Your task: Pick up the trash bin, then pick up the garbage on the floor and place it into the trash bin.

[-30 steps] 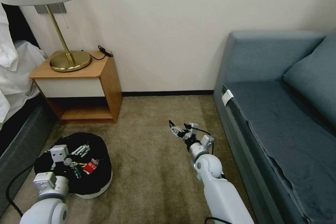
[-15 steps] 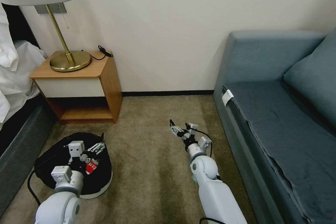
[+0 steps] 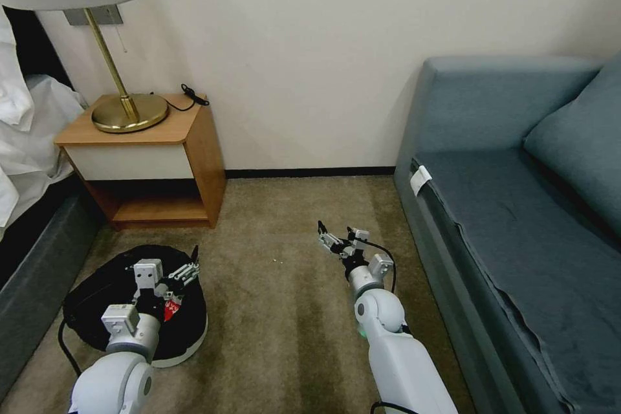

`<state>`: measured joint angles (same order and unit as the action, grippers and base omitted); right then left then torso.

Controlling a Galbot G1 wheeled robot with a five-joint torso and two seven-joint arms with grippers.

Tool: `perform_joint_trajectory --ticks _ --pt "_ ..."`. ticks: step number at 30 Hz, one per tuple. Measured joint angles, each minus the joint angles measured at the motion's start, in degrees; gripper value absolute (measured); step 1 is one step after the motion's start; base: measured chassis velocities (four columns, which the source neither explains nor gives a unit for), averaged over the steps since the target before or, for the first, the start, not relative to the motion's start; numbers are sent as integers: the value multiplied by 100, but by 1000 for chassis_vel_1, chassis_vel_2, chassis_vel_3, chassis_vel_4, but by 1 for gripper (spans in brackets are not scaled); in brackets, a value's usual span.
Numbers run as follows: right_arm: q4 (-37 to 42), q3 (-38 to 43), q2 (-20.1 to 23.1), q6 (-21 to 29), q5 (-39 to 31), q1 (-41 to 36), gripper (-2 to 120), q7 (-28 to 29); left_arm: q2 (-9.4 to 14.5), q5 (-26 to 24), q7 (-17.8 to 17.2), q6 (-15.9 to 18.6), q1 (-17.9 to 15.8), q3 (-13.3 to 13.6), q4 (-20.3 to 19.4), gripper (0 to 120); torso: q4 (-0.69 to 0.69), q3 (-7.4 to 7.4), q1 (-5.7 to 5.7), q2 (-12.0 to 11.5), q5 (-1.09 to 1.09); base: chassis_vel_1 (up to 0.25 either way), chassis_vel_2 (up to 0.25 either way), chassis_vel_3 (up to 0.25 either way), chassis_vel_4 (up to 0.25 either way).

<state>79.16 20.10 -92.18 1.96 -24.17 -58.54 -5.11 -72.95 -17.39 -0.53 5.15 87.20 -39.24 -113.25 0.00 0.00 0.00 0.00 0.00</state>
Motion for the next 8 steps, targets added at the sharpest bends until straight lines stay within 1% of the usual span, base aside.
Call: perform_joint_trajectory --ticks 8 --pt "0 -3 2 2 -3 0 100 -3 -2 2 -2 2 2 -4 2 100 0 0 0 0 0 0 0 0 0"
